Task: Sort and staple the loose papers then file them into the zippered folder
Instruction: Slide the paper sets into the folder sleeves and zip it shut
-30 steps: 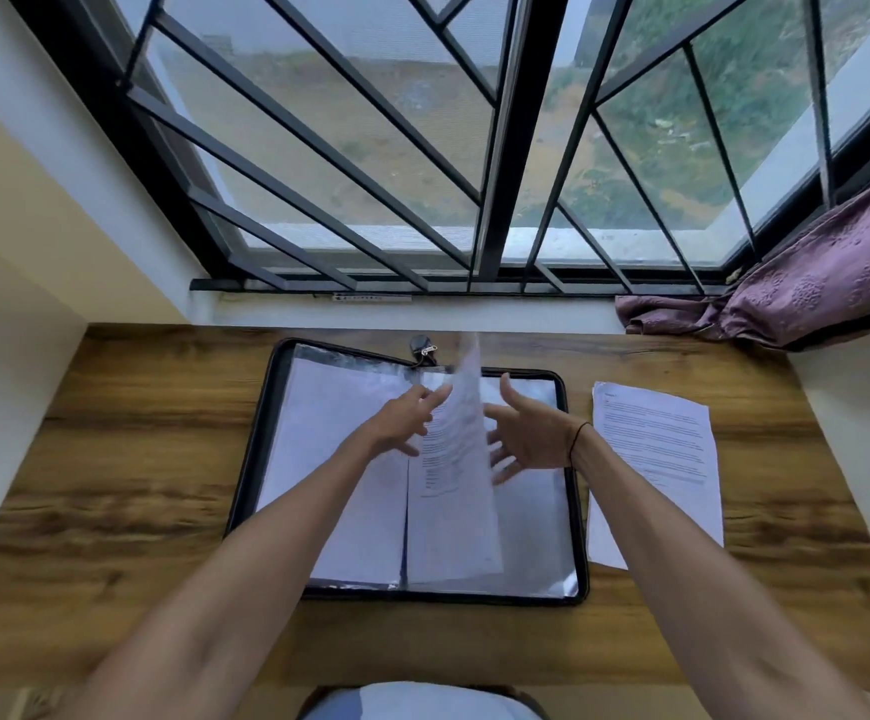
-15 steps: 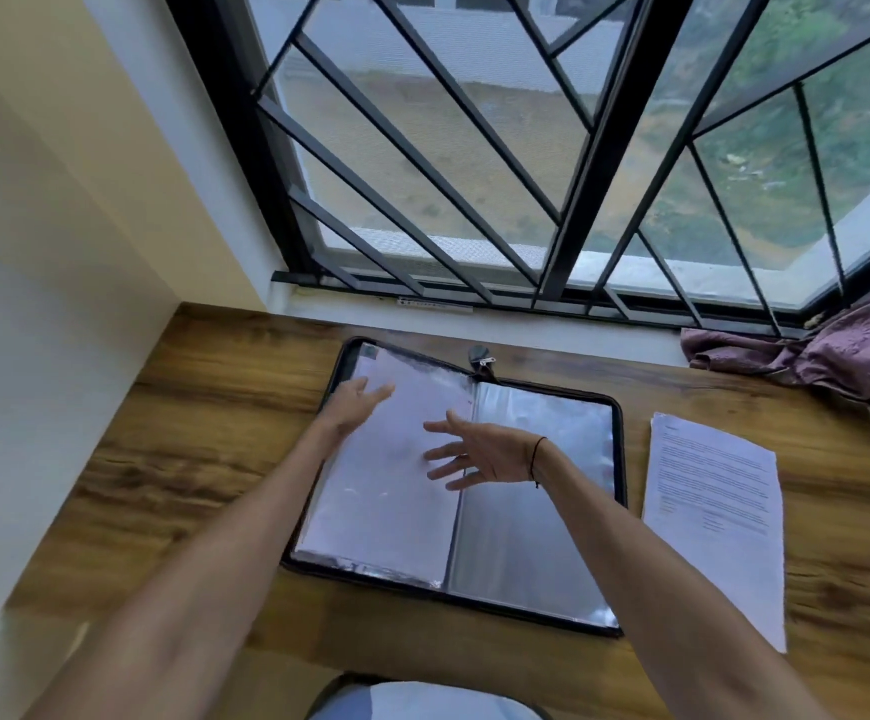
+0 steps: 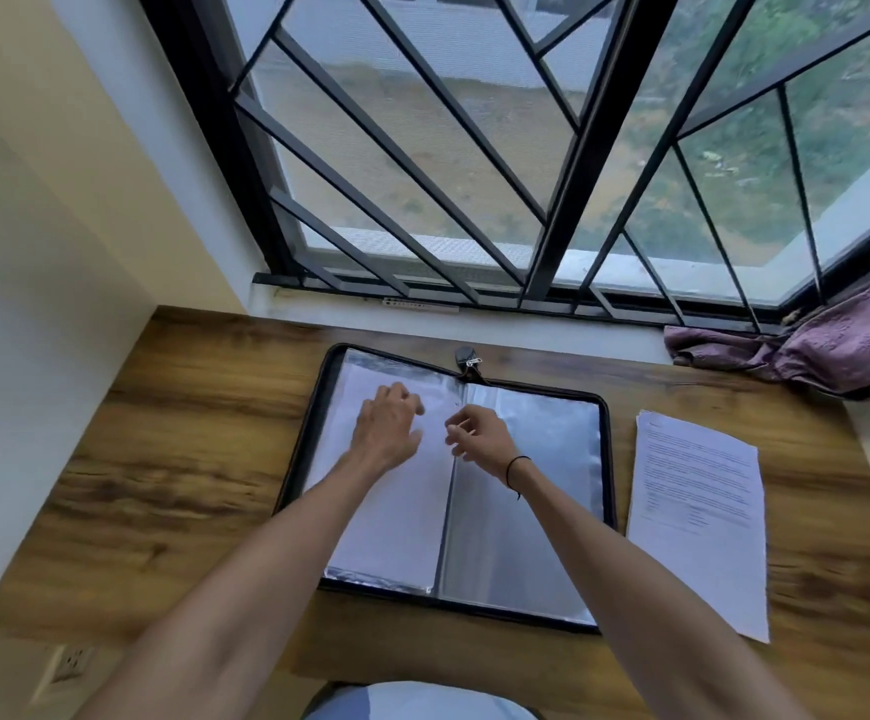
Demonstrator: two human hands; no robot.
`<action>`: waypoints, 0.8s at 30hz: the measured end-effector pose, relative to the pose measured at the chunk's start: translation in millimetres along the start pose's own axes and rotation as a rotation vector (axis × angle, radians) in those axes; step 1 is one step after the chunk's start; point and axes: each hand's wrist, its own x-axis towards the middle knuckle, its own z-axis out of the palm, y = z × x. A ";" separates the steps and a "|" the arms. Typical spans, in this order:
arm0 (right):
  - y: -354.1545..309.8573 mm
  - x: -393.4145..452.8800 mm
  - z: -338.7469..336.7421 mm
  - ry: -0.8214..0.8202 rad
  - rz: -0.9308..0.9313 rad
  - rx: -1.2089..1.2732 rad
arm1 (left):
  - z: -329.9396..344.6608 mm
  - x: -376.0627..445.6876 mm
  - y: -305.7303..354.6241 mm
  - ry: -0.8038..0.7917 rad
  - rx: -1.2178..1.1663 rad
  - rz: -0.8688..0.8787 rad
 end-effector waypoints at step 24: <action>130.4 -68.3 -179.4 0.658 0.058 -0.488 | 76.2 39.5 195.2 -0.249 -0.175 0.332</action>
